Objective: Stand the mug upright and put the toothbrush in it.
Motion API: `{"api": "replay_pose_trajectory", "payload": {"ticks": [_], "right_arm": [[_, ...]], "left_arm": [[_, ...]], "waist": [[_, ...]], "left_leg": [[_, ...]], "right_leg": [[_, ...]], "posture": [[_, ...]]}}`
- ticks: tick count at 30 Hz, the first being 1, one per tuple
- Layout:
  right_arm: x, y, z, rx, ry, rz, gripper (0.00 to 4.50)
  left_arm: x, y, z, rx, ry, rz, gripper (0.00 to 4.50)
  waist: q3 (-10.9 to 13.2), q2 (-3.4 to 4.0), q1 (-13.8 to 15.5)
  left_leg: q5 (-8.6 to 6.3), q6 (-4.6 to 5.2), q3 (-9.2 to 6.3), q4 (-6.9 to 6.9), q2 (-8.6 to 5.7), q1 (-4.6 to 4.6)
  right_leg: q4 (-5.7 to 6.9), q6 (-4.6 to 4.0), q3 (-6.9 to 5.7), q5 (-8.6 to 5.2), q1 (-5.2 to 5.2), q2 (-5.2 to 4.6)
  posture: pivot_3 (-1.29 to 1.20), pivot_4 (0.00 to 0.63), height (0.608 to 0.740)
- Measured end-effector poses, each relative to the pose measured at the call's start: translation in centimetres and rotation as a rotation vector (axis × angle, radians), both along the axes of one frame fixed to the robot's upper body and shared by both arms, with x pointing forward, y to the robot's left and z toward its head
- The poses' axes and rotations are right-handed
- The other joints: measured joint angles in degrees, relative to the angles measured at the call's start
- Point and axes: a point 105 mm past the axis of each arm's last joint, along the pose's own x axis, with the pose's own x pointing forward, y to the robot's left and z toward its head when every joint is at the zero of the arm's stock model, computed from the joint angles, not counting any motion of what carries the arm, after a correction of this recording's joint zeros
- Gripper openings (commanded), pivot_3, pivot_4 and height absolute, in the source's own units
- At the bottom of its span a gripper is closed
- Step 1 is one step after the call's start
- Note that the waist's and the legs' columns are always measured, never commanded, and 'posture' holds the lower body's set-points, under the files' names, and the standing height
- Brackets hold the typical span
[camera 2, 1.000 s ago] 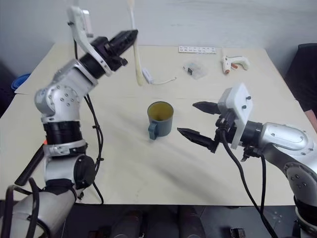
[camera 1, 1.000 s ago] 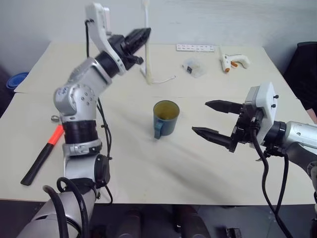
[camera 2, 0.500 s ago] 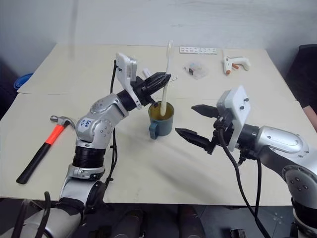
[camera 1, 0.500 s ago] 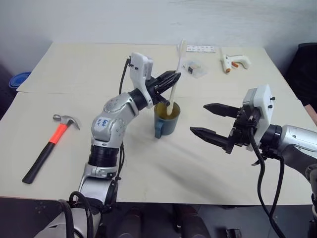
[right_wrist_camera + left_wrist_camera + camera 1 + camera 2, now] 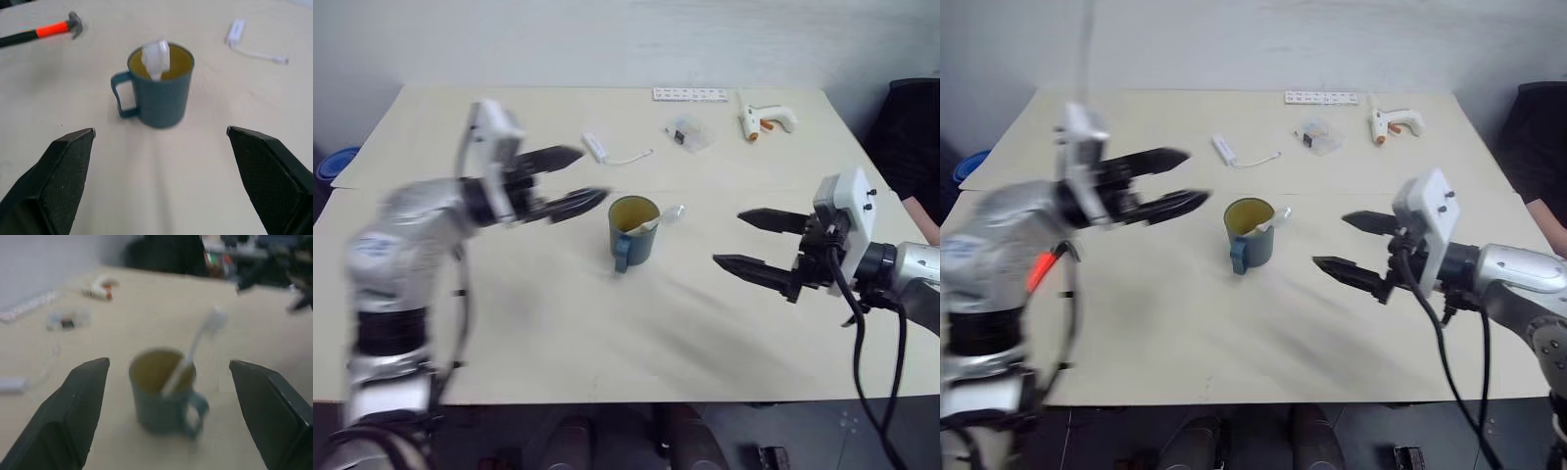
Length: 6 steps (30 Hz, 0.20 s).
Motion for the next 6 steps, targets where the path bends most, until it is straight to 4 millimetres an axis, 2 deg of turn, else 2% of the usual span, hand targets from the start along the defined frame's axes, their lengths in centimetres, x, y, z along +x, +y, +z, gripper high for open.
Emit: {"api": "replay_pose_trajectory", "payload": {"ticks": [3, 4, 6], "right_arm": [[-0.4, -1.2, -0.7, -0.029, 0.063, 0.038, 4.50], [-0.6, -1.8, -0.9, -0.050, 0.081, 0.053, 4.50], [-0.6, -2.2, -0.9, -0.059, 0.084, 0.076, 4.50]], "left_arm": [[-2.2, 2.8, -1.8, 0.199, 0.082, -0.055, 4.15], [-2.5, 4.1, -2.3, 0.266, 0.102, -0.052, 4.15], [-2.9, 5.2, -2.6, 0.334, 0.103, -0.059, 4.15]], "waist": [[0.0, 0.01, 0.3], [0.0, 0.01, 0.6], [0.0, 0.00, 0.7]], "left_leg": [[-0.01, 0.02, 0.19, 0.03, 0.02, -0.02], [-0.01, 0.03, 0.20, 0.04, 0.01, -0.01], [-0.02, 0.03, 0.17, 0.07, 0.02, -0.04]], "right_leg": [[-0.05, -0.02, -0.02, -0.01, 0.01, -0.03], [-0.07, -0.03, -0.03, -0.02, 0.03, -0.05], [-0.13, -0.06, -0.07, -0.02, 0.06, -0.06]], "posture": [[0.00, 0.150, 0.740], [0.00, 0.150, 0.740], [0.00, 0.150, 0.740]]}}
